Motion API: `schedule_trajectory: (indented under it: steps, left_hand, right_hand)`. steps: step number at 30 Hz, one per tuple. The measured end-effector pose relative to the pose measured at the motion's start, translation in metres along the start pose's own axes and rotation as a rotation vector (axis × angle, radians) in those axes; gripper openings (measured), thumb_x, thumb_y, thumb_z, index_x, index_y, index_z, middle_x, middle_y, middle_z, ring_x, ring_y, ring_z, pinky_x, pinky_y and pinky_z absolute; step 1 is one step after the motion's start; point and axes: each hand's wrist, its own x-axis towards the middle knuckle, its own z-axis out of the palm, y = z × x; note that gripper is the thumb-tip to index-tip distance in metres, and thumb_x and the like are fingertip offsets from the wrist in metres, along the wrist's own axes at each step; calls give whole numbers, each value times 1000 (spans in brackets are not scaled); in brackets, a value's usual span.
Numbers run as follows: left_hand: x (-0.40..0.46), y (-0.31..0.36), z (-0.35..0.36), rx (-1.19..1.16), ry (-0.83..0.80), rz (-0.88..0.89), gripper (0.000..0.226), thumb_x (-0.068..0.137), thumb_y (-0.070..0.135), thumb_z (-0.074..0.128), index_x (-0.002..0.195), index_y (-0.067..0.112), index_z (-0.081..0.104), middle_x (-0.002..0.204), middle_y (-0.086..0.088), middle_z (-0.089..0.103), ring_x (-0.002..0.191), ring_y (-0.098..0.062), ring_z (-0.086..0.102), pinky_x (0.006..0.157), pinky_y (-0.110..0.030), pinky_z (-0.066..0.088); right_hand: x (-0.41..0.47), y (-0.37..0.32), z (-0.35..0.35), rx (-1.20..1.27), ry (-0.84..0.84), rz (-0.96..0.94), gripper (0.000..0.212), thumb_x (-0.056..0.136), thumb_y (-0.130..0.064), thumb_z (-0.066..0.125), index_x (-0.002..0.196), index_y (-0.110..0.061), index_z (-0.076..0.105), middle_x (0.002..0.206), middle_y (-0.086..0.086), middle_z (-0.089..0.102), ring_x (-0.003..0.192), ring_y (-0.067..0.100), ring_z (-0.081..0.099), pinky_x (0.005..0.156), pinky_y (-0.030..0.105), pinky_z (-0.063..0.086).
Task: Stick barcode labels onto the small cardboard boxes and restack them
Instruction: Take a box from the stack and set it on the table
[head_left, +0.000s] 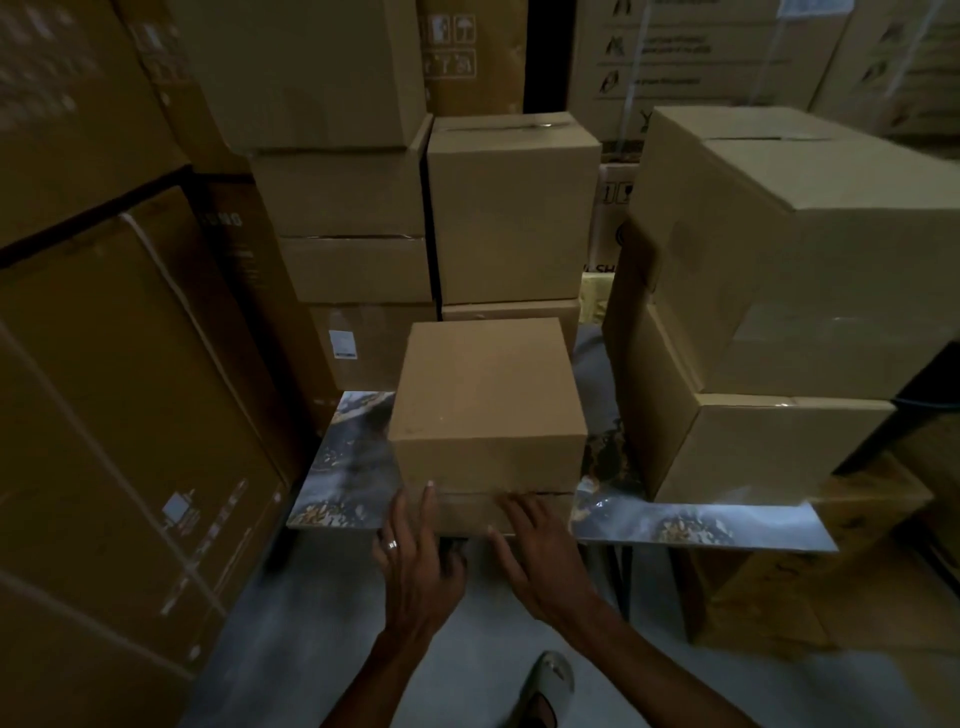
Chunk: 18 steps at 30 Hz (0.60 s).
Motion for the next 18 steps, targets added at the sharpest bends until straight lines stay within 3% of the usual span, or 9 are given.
schedule_trajectory:
  steps: [3, 5, 8, 12, 18]
  left_hand:
    - [28, 15, -24, -73, 135, 7, 106, 73, 42, 80, 160, 24, 24, 166, -12, 17, 149, -37, 24, 114, -58, 23]
    - [52, 24, -39, -76, 191, 25, 98, 76, 49, 69, 159, 26, 24, 167, -12, 17, 151, -37, 22, 115, -60, 23]
    - [81, 25, -52, -65, 183, 60, 91, 72, 45, 48, 158, 21, 27, 166, -13, 21, 152, -39, 17, 117, -64, 23]
    - [93, 15, -49, -82, 93, 95, 85, 73, 30, 49, 155, 13, 36, 161, -13, 32, 149, -37, 22, 115, -68, 26]
    - [60, 40, -39, -102, 82, 133, 90, 68, 35, 44, 156, 22, 36, 161, -7, 34, 152, -29, 23, 120, -59, 20]
  right_hand:
    - [29, -24, -25, 27, 223, -179, 31, 97, -24, 58, 123, -8, 64, 118, 7, 62, 110, 24, 56, 91, 39, 49]
    - [48, -35, -32, 29, 299, -197, 35, 93, -20, 62, 126, -7, 62, 125, 11, 59, 117, 27, 53, 98, 40, 47]
    - [70, -35, -25, -145, 235, -101, 59, 90, -37, 61, 144, -14, 49, 148, 20, 45, 138, 37, 36, 115, 51, 31]
    - [72, -15, -8, -259, 142, -115, 70, 95, -52, 52, 155, -20, 38, 159, 24, 30, 150, 45, 18, 122, 58, 7]
    - [68, 25, -25, -179, 208, -166, 57, 102, -45, 43, 153, -19, 44, 161, 17, 33, 152, 41, 20, 124, 60, 10]
